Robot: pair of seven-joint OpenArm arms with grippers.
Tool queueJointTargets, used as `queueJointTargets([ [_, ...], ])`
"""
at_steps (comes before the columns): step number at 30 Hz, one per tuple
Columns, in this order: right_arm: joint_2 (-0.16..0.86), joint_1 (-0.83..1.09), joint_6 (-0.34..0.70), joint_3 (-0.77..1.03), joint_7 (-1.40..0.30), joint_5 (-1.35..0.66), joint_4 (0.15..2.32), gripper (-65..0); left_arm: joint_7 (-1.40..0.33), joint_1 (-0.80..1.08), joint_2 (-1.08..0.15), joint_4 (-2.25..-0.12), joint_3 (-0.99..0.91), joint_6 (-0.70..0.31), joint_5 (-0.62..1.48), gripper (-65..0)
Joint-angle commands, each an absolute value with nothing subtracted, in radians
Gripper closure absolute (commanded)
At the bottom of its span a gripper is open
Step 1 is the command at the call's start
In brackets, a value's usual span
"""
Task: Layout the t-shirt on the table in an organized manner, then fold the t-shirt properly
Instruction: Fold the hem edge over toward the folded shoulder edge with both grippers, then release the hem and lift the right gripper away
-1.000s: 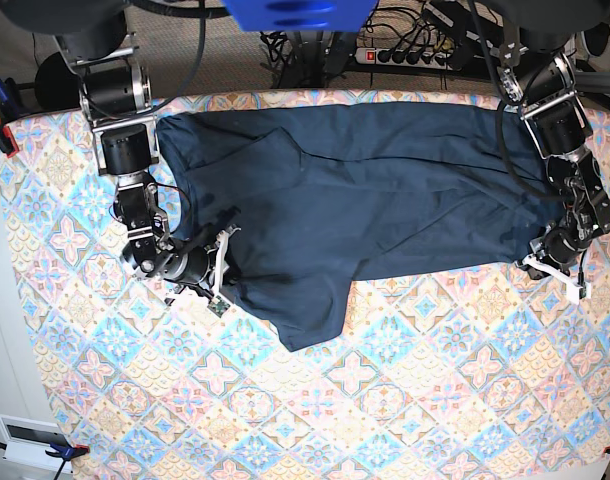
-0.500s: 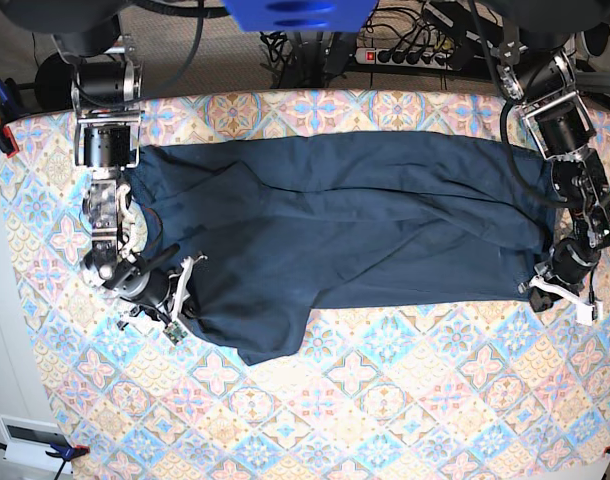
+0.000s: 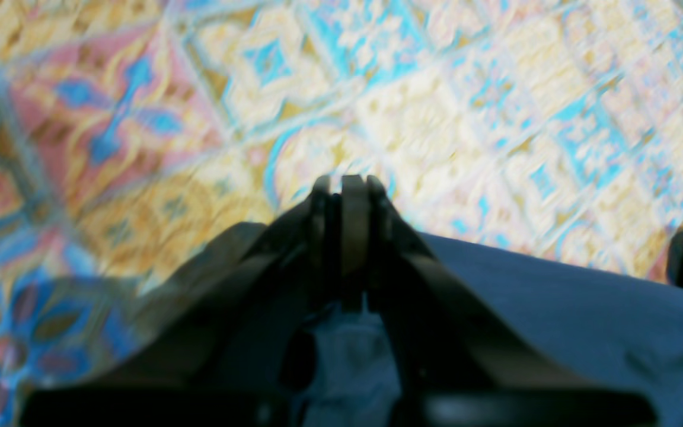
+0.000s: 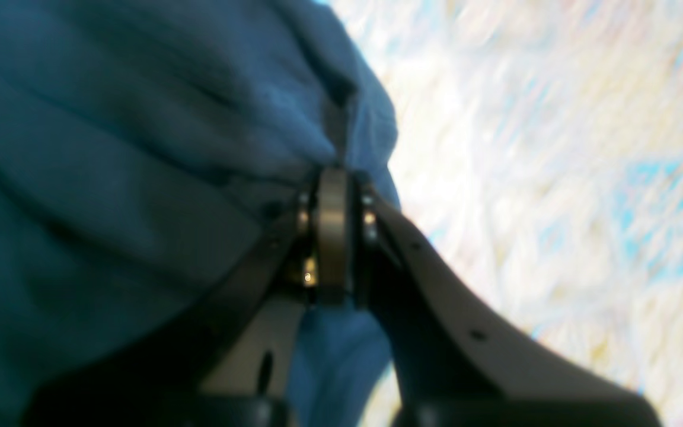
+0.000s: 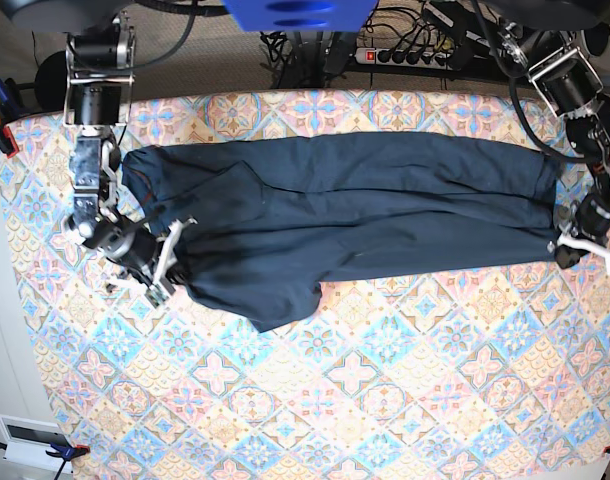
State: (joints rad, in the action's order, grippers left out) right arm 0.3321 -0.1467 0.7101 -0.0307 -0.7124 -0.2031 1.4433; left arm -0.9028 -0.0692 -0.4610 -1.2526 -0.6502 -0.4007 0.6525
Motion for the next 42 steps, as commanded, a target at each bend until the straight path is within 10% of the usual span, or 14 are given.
queueJointTargets([
  [1, 0.363, -0.174, 0.698, -0.015, -0.685, -0.232, 1.48, -0.3, -0.88, -0.077, -0.489, -1.271, -0.661, -0.401, 0.664, 0.0],
  [26, 0.489, 0.14, 0.698, -0.012, -0.687, -0.285, 1.672, -1.3, -0.881, 0.206, -0.486, -1.435, -0.602, -0.4, 0.697, 0.0],
  [34, 0.484, 0.14, 0.698, 0.122, -0.723, -0.291, 1.773, -20.7, -0.949, 0.179, -0.481, -1.438, -0.57, -0.398, 0.711, -12.3],
  [42, 0.424, 0.133, 0.698, 0.208, -0.734, -0.289, 1.87, -21.0, -0.951, 0.174, -0.481, -1.44, -0.619, -0.398, 0.766, -14.3],
])
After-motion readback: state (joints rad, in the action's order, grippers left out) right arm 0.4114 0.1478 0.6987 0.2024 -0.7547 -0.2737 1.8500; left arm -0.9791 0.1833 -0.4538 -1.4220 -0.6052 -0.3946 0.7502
